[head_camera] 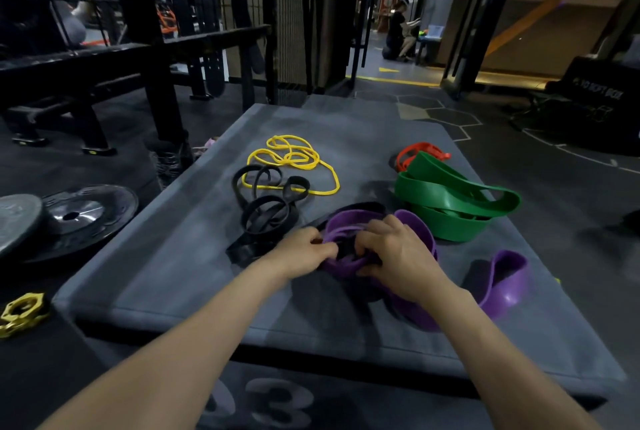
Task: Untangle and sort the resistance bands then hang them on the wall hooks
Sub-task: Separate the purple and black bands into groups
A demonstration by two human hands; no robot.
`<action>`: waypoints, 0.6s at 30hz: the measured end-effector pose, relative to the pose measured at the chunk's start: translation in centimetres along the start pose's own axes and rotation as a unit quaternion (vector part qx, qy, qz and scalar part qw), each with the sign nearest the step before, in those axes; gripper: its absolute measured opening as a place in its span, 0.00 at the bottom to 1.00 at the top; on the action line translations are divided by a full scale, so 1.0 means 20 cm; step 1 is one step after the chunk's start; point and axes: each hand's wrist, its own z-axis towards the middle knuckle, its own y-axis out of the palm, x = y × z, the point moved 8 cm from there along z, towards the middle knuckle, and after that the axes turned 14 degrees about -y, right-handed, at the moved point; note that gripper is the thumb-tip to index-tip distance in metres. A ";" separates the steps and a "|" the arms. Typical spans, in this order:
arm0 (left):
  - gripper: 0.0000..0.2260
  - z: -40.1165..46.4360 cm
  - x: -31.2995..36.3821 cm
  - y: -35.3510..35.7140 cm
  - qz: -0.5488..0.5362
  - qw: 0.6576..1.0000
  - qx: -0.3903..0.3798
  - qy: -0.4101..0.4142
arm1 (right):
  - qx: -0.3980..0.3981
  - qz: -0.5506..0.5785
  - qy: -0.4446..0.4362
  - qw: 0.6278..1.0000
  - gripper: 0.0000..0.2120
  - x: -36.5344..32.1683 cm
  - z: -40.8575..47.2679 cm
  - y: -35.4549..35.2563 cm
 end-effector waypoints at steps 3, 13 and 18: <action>0.07 -0.01 0.05 -0.09 -0.219 0.975 0.001 0.045 | 0.073 0.051 0.028 0.996 0.14 0.02 0.02 -0.06; 0.14 -0.17 0.28 -0.13 -0.331 0.920 -0.150 0.149 | 0.185 0.283 0.102 0.935 0.17 0.02 0.16 -0.31; 0.24 -0.18 0.38 -0.14 -0.065 0.986 -0.070 0.140 | 0.229 0.435 0.122 0.862 0.10 0.02 0.23 -0.54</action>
